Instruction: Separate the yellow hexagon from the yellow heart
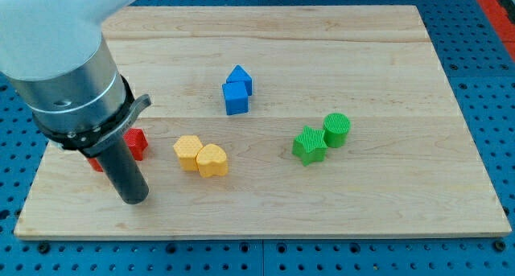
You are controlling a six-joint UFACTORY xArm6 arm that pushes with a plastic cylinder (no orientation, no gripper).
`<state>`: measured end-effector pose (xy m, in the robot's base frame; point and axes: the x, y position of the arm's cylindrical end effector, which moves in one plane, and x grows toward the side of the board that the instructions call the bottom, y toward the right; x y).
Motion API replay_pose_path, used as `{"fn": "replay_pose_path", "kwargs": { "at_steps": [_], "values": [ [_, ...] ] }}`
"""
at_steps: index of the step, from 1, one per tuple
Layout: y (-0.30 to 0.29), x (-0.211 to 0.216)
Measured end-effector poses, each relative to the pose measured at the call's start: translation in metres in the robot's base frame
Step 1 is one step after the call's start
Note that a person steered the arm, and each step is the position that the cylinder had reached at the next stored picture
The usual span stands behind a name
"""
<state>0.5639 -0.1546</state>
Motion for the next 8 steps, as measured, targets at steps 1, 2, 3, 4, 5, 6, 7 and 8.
{"fn": "replay_pose_path", "kwargs": {
  "at_steps": [1,2,3,4,5,6,7,8],
  "values": [
    [0.004,-0.005],
    [0.008,-0.008],
    [0.014,-0.009],
    [0.026,-0.011],
    [0.034,-0.016],
    [0.038,-0.017],
    [0.050,-0.021],
    [0.078,-0.021]
  ]
}}
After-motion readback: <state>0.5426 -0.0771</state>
